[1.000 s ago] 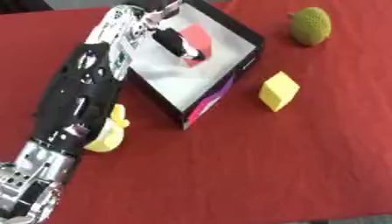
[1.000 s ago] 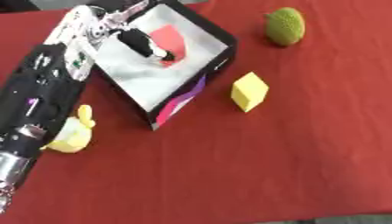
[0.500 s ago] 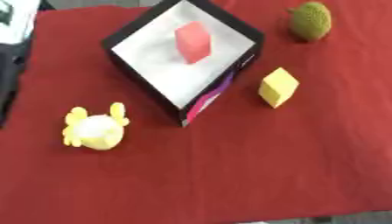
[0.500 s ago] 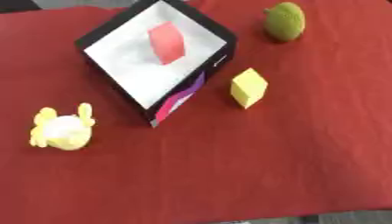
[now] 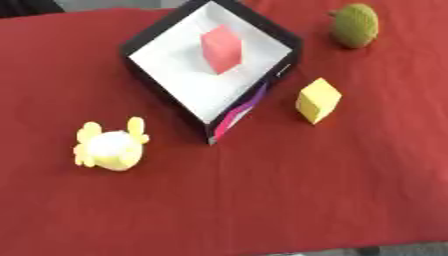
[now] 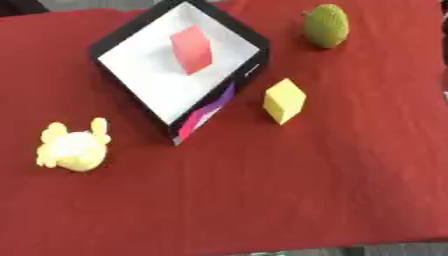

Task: Pick up objects on the table and place them in the box.

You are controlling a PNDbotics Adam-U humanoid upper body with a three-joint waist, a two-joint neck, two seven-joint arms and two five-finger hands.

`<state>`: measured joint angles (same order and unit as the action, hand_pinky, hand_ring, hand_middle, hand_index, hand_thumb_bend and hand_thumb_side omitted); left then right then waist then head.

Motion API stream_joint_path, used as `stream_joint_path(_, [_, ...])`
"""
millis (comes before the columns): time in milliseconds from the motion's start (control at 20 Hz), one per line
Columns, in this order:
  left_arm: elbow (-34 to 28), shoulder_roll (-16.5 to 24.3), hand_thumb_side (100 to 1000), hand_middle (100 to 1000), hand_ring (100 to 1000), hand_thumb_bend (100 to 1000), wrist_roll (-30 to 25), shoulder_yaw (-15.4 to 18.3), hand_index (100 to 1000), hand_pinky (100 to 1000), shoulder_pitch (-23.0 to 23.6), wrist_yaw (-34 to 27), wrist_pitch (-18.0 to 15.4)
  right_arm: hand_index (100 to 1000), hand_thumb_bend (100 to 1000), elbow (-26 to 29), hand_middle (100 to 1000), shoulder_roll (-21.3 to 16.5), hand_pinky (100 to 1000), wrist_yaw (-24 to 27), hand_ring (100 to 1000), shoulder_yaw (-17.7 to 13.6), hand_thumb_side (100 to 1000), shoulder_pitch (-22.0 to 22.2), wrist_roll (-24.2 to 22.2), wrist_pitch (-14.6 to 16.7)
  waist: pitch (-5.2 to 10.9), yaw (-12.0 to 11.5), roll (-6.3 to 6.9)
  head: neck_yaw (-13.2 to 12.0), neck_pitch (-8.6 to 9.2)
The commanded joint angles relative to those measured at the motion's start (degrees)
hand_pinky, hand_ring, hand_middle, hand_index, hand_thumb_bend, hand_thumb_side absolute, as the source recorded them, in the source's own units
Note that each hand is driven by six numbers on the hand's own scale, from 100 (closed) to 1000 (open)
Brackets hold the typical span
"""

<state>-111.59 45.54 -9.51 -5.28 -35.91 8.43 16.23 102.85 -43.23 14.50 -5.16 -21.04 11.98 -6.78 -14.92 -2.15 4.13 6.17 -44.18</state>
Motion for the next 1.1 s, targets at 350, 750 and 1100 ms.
stream_joint_path(350, [-3.0, -3.6, 567, 783, 786, 253, 18.5, 5.5, 909, 905, 9.9, -12.5, -3.7, 860, 100, 6.4, 817, -20.7, 910, -15.7, 851, 7.9, 504, -6.2, -20.5, 2.9, 1.64, -0.8, -1.72, 0.7, 0.06])
stream_joint_path(750, [-3.0, -6.6, 586, 781, 786, 236, 22.3, 7.2, 904, 910, 12.9, -15.0, -5.6, 862, 196, 8.7, 816, -28.6, 891, -22.4, 853, 15.8, 586, -10.8, -33.6, 6.6, 1.33, -2.2, -2.84, 2.2, 0.06])
stream_joint_path(1100, [-3.0, -6.8, 599, 782, 788, 237, 20.4, 6.5, 902, 912, 12.8, -15.1, -5.3, 877, 219, 9.8, 825, -29.0, 878, -22.0, 840, 21.9, 583, -13.7, -41.8, 6.1, 0.97, -3.1, -3.07, 3.1, 0.06])
